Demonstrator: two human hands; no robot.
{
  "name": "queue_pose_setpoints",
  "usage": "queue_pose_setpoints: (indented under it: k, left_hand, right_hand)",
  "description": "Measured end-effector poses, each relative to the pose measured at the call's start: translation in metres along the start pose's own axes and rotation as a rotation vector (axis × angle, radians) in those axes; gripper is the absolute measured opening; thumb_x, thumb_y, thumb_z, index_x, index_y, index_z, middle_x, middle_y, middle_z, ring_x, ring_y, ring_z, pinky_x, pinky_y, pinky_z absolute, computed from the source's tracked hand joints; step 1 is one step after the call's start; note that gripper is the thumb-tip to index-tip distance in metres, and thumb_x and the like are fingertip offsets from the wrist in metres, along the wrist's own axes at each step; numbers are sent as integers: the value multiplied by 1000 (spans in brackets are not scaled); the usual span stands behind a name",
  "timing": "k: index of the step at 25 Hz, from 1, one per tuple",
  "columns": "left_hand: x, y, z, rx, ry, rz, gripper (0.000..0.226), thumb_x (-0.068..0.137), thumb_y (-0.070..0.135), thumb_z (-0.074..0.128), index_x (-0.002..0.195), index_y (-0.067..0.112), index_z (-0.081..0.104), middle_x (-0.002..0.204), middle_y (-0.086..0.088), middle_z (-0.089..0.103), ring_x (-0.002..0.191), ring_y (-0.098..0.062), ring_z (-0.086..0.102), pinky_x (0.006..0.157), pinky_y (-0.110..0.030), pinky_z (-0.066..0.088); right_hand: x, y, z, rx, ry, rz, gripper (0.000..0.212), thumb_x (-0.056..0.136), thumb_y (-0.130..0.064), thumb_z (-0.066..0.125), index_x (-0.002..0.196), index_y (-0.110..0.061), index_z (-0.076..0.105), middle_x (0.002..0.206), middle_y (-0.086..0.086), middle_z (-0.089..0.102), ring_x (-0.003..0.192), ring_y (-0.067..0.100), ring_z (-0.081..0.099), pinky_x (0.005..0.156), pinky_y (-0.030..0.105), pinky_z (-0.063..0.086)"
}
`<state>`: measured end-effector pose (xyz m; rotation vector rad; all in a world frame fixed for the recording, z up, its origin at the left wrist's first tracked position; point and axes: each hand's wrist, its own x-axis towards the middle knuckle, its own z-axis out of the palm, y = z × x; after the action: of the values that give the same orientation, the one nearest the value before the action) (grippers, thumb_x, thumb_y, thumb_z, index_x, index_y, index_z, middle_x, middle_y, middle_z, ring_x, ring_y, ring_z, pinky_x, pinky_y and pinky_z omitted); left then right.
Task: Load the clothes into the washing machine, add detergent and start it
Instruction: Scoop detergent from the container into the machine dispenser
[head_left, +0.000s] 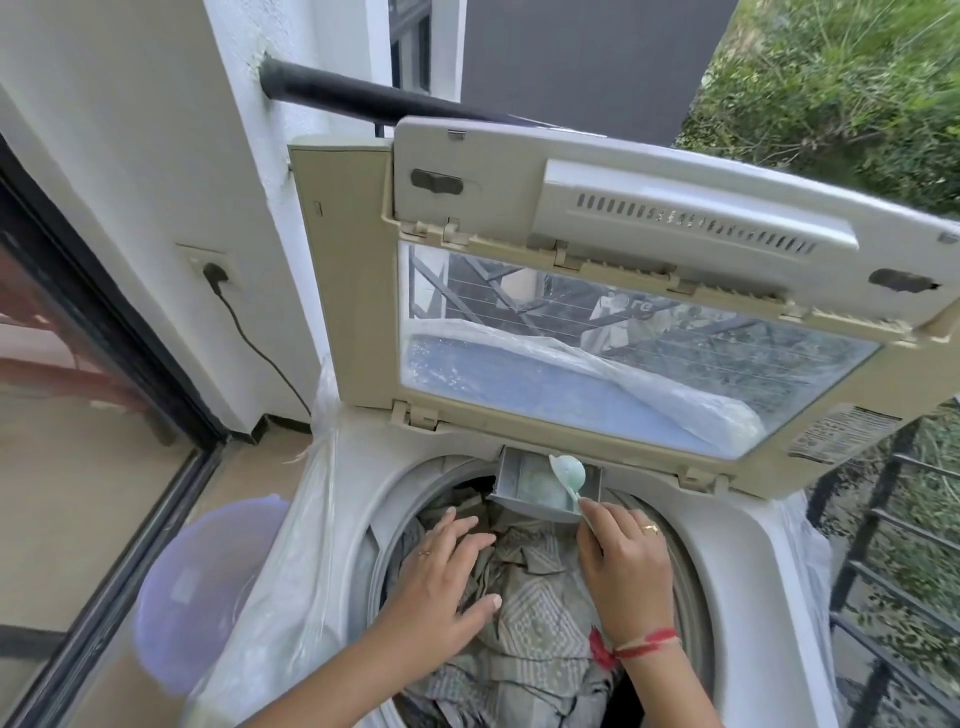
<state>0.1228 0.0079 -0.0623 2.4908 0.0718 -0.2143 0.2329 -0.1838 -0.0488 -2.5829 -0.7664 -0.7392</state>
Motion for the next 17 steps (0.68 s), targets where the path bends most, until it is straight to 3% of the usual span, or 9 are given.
queue_pose_setpoints:
  k: [3, 5, 6, 9, 11, 13, 17]
  left_hand:
    - [5, 7, -2, 77, 4, 29, 65, 83, 60, 27, 141, 33, 20, 152, 12, 5, 137, -2, -20, 118, -36, 4]
    - [8, 10, -6, 104, 20, 43, 65, 86, 57, 31, 144, 31, 17, 153, 10, 3, 136, -2, -20, 116, -31, -4]
    - [11, 9, -5, 80, 47, 21, 67, 88, 55, 35, 146, 29, 14, 154, 9, 2, 137, -3, -18, 117, -31, -3]
    - [18, 13, -8, -240, 6, -226, 83, 89, 54, 48, 149, 28, -2, 156, 7, -3, 144, -12, -1, 116, -34, 11]
    - [25, 18, -4, -517, -79, -351, 92, 86, 57, 52, 148, 29, -10, 157, 7, -8, 145, -15, -1, 117, -39, 13]
    - [31, 28, 4, -552, -99, -287, 98, 85, 58, 53, 146, 30, -18, 155, 10, -17, 144, -11, -7, 118, -39, 10]
    - [40, 43, 16, -436, -43, -179, 102, 85, 59, 51, 142, 28, -27, 148, 14, -34, 138, -2, -18, 115, -32, 3]
  right_hand:
    - [-2, -4, -3, 24, 42, 33, 22, 83, -16, 49, 86, -10, 70, 75, 1, 69, 64, 22, 62, 59, 31, 49]
    - [-6, -6, -6, 154, 41, 204, 13, 81, -10, 57, 85, -13, 69, 77, -1, 68, 68, 19, 61, 62, 26, 48]
    - [-9, -6, -8, 285, 67, 390, 12, 83, -7, 59, 84, -15, 67, 79, -1, 67, 72, 17, 61, 64, 20, 46]
    - [-14, -6, -9, 958, 169, 1228, 13, 86, 0, 61, 84, -14, 59, 87, 10, 64, 73, 18, 62, 60, 13, 49]
    - [-13, -12, -8, 1413, 199, 1553, 11, 90, 5, 51, 94, -5, 56, 87, 13, 60, 62, 12, 66, 54, 16, 55]
    - [-6, -18, -3, 1606, 217, 1631, 13, 92, 5, 45, 94, -5, 54, 87, 10, 58, 58, 6, 68, 59, 19, 55]
    - [4, -26, 6, 1599, 230, 1627, 14, 94, -4, 47, 89, -14, 55, 90, 3, 57, 71, 7, 68, 67, 19, 54]
